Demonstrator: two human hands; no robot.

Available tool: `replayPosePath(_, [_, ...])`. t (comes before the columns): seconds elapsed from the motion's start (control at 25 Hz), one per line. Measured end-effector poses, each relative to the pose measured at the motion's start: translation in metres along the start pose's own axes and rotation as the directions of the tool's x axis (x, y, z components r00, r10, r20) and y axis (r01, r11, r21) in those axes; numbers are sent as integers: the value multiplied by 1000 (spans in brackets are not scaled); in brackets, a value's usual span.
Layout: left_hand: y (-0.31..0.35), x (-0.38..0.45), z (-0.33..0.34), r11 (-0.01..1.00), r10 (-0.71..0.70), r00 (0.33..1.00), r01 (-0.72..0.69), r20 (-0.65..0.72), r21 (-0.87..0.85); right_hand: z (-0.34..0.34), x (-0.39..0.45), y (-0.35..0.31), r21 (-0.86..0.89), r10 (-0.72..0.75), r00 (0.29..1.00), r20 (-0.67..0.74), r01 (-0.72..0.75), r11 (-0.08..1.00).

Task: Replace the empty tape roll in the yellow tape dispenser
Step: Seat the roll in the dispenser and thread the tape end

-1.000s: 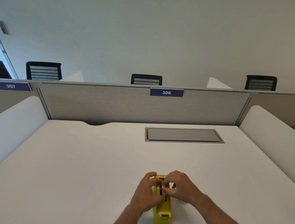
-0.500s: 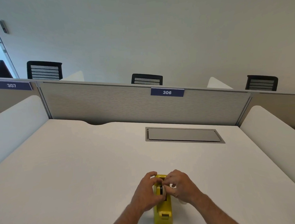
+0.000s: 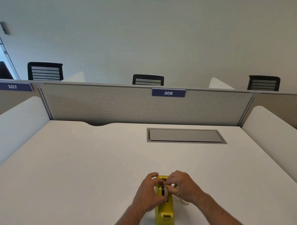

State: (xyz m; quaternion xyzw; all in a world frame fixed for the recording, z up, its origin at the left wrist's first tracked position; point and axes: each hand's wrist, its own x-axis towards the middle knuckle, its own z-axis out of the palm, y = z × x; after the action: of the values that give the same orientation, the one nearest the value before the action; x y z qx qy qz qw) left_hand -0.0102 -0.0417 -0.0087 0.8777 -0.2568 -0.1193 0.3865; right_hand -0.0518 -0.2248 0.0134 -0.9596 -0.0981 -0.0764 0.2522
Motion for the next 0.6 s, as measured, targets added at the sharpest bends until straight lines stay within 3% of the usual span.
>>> replayPosePath(0.32, [-3, 0, 1, 1000, 15, 1000, -15, -5, -14, -4, -1, -3, 91, 75, 997, 16, -76, 993])
replayPosePath(0.6, [-2, 0, 1, 1000, 26, 1000, -26, -13, -4, 3, -5, -1, 8, 25, 999, 36, -25, 1000])
